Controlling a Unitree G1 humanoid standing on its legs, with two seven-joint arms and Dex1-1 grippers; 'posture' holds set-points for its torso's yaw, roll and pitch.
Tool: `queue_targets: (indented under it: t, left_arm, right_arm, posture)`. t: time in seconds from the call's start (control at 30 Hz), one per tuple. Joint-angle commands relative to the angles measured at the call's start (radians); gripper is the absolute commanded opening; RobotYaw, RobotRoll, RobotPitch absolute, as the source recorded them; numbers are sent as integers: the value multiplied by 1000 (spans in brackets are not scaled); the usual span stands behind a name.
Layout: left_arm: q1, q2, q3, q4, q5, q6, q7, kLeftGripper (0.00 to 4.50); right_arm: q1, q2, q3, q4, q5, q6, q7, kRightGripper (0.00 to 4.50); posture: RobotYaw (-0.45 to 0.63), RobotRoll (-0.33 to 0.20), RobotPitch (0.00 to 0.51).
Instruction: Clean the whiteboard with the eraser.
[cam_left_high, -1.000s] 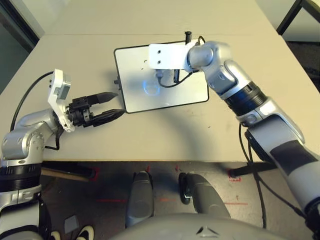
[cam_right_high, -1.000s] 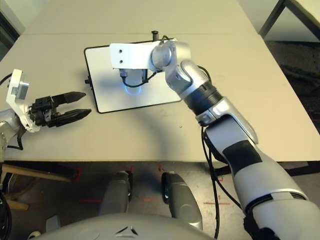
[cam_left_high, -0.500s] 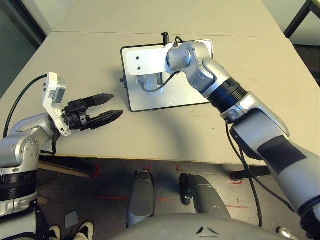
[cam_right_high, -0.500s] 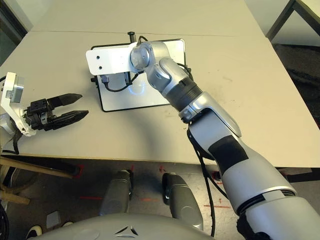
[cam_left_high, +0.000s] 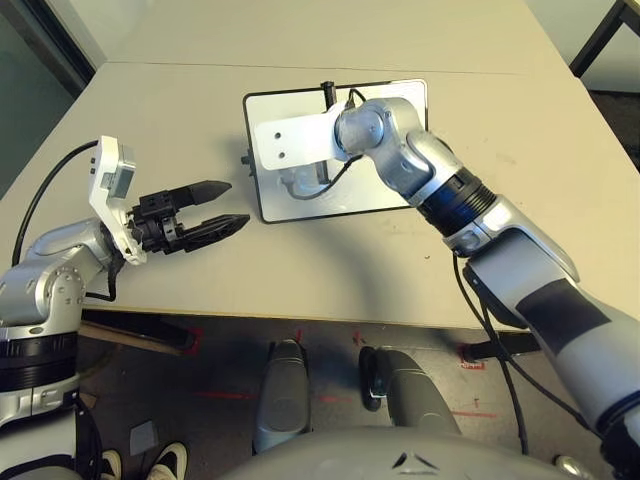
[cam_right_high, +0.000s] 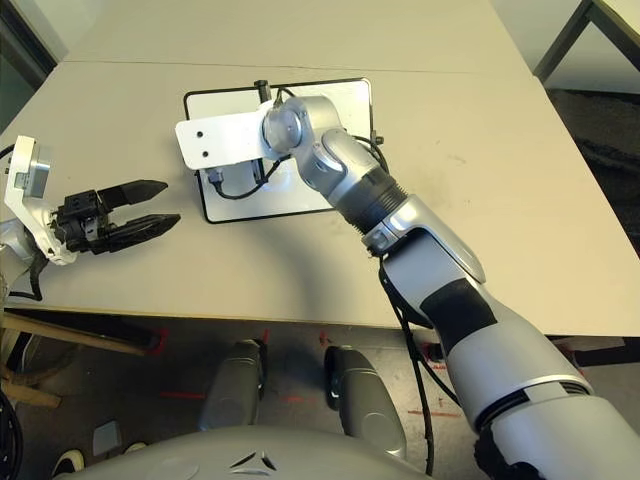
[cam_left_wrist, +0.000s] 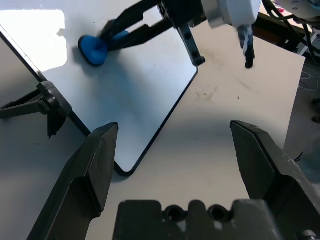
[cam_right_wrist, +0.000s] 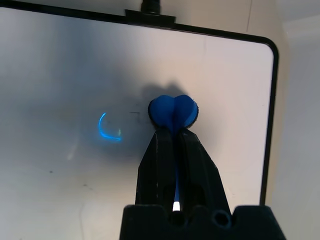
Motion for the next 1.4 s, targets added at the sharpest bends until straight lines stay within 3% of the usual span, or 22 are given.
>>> queue_targets:
  t: [0.03, 0.13, 0.3, 0.4, 0.47, 0.6, 0.77, 0.87, 0.97, 1.13, 1.3, 1.4]
  left_arm:
    - [-3, 7, -13, 14, 7, -5, -15, 4500]
    - [-8, 7, -16, 20, 11, -8, -18, 4500]
    - [-45, 3, -37, 51, 24, -19, -28, 4500]
    - [-78, 0, -57, 82, 38, -36, -40, 4500]
    - [-91, 0, -65, 96, 44, -44, -46, 4500]
    - [-119, -3, -76, 129, 55, -60, -61, 4500]
    - [-137, -8, -88, 153, 62, -72, -70, 4500]
    - [-146, -13, -95, 166, 67, -83, -74, 4500]
    - [-159, -20, -99, 181, 77, -95, -75, 4500]
    - [-168, -21, -100, 190, 80, -99, -79, 4500]
    - [-165, -17, -95, 185, 77, -96, -77, 4500]
    - [-158, -14, -87, 177, 73, -94, -73, 4500]
  right_arm:
    - [37, -13, 18, 13, -7, 17, 19, 14]
    - [38, -27, -11, -11, 9, 37, 18, 14]
    - [71, -10, -218, -198, 206, 272, 68, 14]
    - [48, -15, -446, -293, 330, 449, -27, 14]
    - [36, -20, -524, -323, 372, 502, -88, 14]
    - [3, -121, -787, -381, 416, 782, -269, 14]
    - [121, -230, -935, -411, 523, 926, -290, 14]
    - [195, -249, -989, -427, 541, 966, -365, 14]
    - [333, -204, -1021, -478, 549, 1030, -440, 14]
    - [454, -144, -994, -492, 585, 1045, -501, 14]
    - [494, -134, -937, -469, 614, 1031, -526, 14]
    - [480, -132, -935, -460, 639, 1049, -539, 794]
  posture:
    - [336, 0, 143]
    - [333, 0, 142]
    - [298, 0, 133]
    - [283, 0, 127]
    - [283, 0, 127]
    - [266, 0, 122]
    - [244, 0, 120]
    - [234, 0, 119]
    - [227, 0, 118]
    - [235, 0, 114]
    - [250, 0, 109]
    - [256, 0, 109]
